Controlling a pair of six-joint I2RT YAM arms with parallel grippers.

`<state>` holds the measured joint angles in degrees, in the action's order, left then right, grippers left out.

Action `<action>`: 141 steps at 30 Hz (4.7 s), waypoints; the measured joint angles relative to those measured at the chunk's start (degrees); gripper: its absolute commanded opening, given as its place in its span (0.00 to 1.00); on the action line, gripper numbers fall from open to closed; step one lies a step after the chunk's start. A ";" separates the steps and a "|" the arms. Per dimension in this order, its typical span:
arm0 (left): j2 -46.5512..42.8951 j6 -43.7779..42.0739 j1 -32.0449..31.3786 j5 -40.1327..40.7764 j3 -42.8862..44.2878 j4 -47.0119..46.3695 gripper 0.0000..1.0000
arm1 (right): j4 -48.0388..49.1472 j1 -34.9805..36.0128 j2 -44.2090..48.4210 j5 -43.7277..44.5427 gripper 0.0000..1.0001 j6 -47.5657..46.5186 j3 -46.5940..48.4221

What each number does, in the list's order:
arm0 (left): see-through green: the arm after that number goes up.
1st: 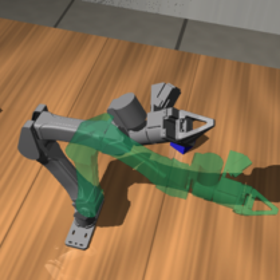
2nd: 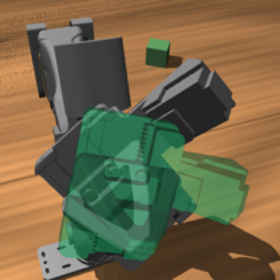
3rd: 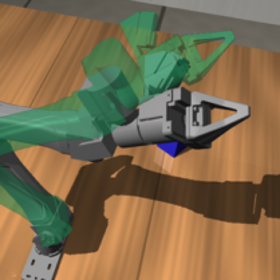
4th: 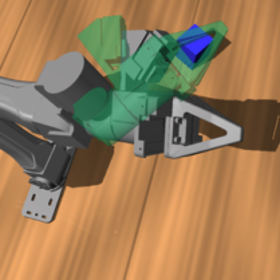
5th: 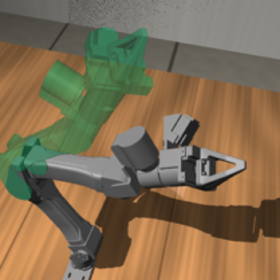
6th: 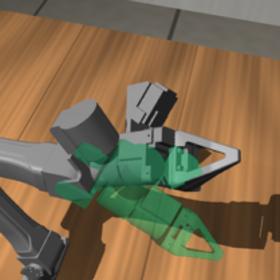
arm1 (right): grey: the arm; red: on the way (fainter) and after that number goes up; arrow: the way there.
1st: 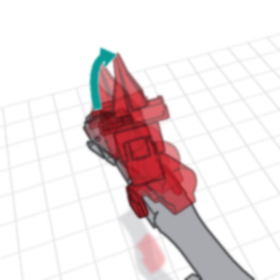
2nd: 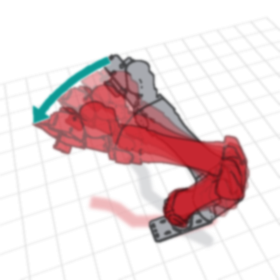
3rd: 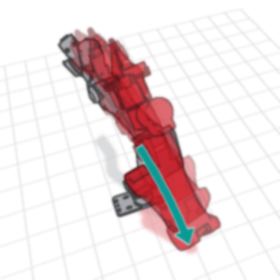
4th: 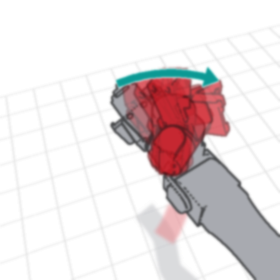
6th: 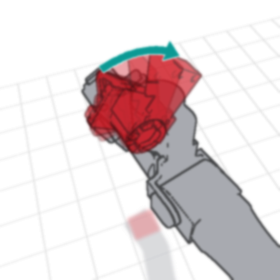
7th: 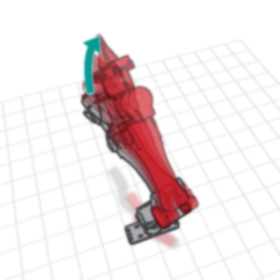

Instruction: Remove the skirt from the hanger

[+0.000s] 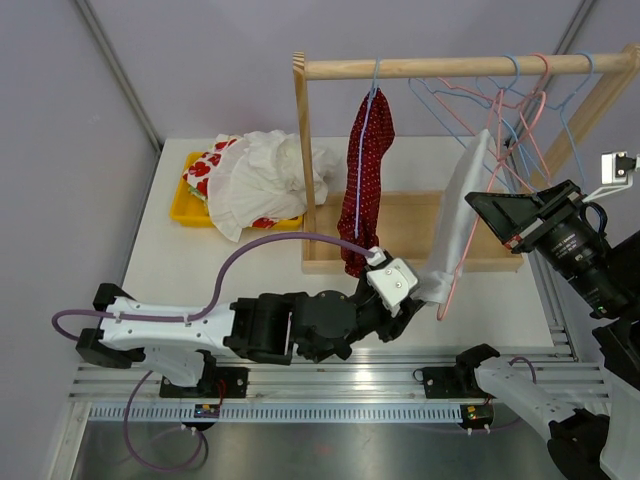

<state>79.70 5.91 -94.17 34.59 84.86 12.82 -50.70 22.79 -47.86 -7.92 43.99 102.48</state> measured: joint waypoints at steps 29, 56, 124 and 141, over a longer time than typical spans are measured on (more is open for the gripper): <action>-1.33 4.17 -2.93 -8.57 -13.11 -15.45 0.00 | -0.24 0.02 -4.57 0.35 0.00 -1.07 2.23; 0.07 30.73 -25.29 13.64 -21.11 11.56 0.00 | 9.16 0.68 -22.25 5.51 0.00 -8.20 4.37; 6.19 -9.46 81.55 -13.05 33.07 13.00 0.00 | 6.21 -0.46 9.33 6.75 0.99 -10.56 -19.45; -1.66 3.23 85.68 -20.76 -5.55 10.69 0.99 | 12.11 -0.46 4.02 -8.26 0.90 -14.78 -5.88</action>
<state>78.04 9.15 -8.49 13.82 79.31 23.51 -38.59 22.33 -43.83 -16.19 29.21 96.60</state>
